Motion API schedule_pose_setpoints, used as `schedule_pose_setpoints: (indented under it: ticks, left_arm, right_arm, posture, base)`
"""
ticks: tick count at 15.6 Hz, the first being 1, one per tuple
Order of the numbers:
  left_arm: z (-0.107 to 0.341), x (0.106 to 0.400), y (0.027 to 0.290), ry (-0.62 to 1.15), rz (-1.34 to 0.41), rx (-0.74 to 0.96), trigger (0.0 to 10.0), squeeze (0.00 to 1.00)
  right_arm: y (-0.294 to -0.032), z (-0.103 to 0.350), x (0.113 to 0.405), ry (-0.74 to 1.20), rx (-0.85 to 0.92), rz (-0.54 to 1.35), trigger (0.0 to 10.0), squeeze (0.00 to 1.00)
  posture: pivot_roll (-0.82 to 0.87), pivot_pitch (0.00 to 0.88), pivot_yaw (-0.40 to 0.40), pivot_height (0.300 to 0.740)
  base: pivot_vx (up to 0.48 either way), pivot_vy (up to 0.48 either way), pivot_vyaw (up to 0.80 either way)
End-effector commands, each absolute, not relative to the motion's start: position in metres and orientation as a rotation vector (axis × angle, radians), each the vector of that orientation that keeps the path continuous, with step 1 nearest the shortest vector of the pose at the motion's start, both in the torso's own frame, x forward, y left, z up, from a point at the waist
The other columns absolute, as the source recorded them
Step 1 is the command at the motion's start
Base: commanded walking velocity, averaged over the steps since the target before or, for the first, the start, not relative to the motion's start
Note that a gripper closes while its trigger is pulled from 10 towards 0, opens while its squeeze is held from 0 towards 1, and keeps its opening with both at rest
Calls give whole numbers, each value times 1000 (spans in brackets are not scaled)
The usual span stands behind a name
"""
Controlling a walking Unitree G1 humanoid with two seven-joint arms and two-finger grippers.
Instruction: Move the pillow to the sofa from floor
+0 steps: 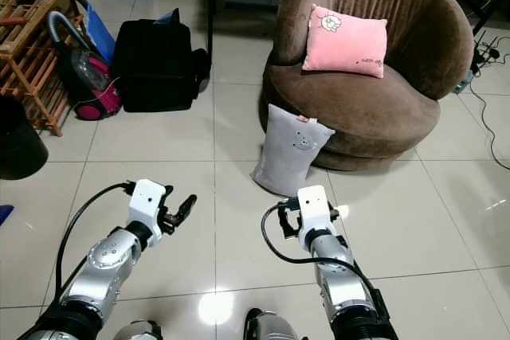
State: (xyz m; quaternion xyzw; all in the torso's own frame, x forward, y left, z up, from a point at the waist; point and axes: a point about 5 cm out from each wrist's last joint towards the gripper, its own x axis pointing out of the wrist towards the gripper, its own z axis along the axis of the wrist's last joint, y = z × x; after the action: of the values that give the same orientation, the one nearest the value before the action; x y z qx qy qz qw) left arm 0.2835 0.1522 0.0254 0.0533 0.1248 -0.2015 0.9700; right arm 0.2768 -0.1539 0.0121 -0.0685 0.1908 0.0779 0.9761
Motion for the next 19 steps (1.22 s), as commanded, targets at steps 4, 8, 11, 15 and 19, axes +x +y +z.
schedule_pose_setpoints:
  ticks: [4,8,11,15,19]
  left_arm:
    - [25,283,148,255,-425,112,10000,0]
    - [0,256,174,278,-260,-1,10000,0]
    - [-4,252,187,289,-203,-2,10000,0]
    - [4,262,173,241,-259,28,10000,0]
    - [13,270,167,202,-272,64,10000,0]
  right_arm:
    - [-157,13,277,386,-138,147,10000,0]
    - [-169,9,257,382,-132,206,10000,0]
    - [-167,8,252,386,-152,254,10000,0]
    - [-165,12,254,376,-148,252,10000,0]
    - [-161,15,255,345,-193,268,10000,0]
  posture:
    - [31,123,-101,740]
    - [35,141,-104,740]
    - [33,140,-102,740]
    - [19,142,-101,740]
    - [16,146,-103,740]
  base:
    - [0,0,0]
    - [0,0,0]
    - [0,0,0]
    - [0,0,0]
    - [0,0,0]
